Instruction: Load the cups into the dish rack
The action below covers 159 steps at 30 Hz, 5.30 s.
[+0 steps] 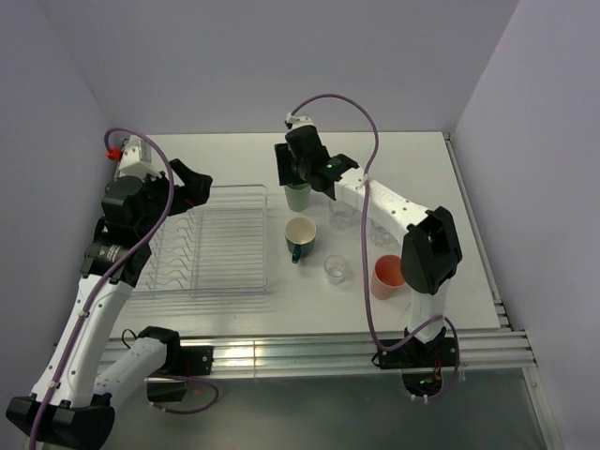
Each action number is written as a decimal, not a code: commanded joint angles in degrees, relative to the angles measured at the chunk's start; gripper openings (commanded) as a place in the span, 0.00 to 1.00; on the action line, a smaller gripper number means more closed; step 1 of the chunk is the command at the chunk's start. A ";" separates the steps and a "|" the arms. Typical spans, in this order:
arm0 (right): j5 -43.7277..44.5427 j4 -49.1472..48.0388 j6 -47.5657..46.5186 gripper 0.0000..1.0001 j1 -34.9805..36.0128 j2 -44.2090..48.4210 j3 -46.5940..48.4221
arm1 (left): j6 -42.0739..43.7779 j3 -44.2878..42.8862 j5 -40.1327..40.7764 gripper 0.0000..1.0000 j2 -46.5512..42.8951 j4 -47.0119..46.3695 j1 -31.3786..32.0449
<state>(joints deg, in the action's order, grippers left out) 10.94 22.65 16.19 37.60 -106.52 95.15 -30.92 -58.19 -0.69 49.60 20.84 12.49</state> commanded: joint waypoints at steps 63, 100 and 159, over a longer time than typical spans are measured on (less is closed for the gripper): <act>-11.79 11.02 2.43 0.00 -5.35 6.91 18.60 | -9.59 -10.19 -24.60 0.99 8.66 -6.76 -5.97; -59.19 -68.35 58.07 0.00 -7.90 9.40 -15.35 | -19.18 3.00 -45.63 0.99 12.10 -33.58 -8.62; -23.78 -26.62 28.04 0.57 -10.89 21.44 -17.99 | -0.73 -17.47 -17.78 0.00 11.03 9.65 -8.54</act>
<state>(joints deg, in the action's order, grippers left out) -18.65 -9.28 49.89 26.85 -86.67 74.46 -35.24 -72.16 -25.63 59.18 25.41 3.84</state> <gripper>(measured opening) 0.569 0.713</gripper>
